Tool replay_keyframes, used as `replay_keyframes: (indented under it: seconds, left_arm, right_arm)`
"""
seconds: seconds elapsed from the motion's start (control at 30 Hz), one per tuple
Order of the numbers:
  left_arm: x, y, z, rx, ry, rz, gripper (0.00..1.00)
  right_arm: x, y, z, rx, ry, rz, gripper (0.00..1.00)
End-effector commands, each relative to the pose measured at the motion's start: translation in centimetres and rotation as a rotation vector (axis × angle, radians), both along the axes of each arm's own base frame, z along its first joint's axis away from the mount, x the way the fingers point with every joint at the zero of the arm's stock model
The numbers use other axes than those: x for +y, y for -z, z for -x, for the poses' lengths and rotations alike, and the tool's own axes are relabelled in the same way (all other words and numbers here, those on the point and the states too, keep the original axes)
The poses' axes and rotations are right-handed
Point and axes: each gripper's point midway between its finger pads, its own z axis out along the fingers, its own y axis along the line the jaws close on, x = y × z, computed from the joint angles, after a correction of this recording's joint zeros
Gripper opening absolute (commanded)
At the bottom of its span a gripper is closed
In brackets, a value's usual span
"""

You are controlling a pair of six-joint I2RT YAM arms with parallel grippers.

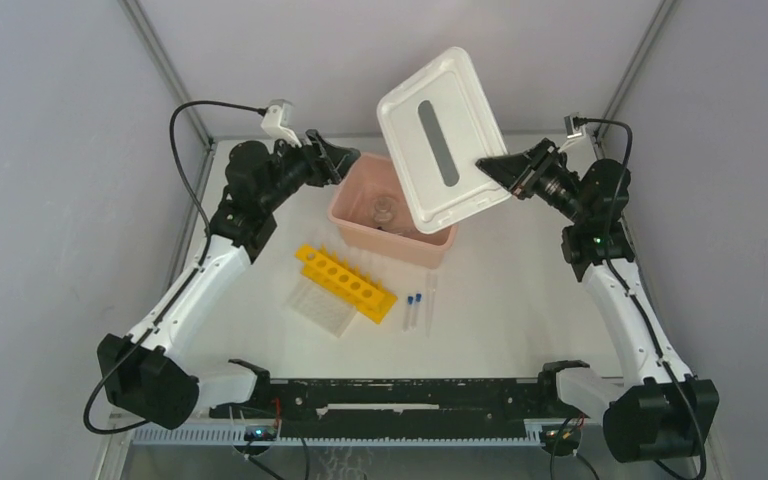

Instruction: Organize the chemistry lab equipment

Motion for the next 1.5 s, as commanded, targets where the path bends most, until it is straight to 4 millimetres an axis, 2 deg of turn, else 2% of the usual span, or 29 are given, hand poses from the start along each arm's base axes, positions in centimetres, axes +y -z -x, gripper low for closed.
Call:
replay_keyframes:
  seconds: [0.0,0.27,0.47,0.87,1.17,1.23,1.33,1.47]
  left_arm:
    - [-1.8,-1.0,0.4,-0.028,0.146,0.087,0.68]
    - [0.2,-0.6,-1.9,0.006,0.191,0.199,0.68]
    - [1.4,-0.1,-3.4,0.023,0.218,0.261,0.69]
    - [0.4,-0.6,-3.1,0.019,0.366,0.311,0.7]
    - [-0.7,0.6,-2.3,0.062,0.507,0.281,0.68]
    - [-0.8,0.6,-2.2,0.062,0.534,0.281,0.63]
    - [-0.8,0.5,-2.0,0.058,0.558,0.288,0.47]
    - [-0.9,0.4,-1.8,0.06,0.594,0.324,0.06]
  right_arm:
    - [1.2,-2.9,1.5,-0.071,-0.135,-0.108,0.0]
    - [2.4,-2.1,2.2,-0.019,-0.261,-0.158,0.0]
    - [3.2,-0.7,3.1,0.017,-0.318,-0.161,0.0]
    - [4.3,0.8,3.5,0.056,-0.398,-0.204,0.0]
    - [4.8,1.0,3.4,0.07,-0.439,-0.228,0.0]
    - [4.8,1.1,3.3,0.076,-0.442,-0.232,0.0]
    - [4.5,1.4,3.0,0.086,-0.436,-0.236,0.0]
    - [4.0,1.8,2.4,0.099,-0.421,-0.247,0.0]
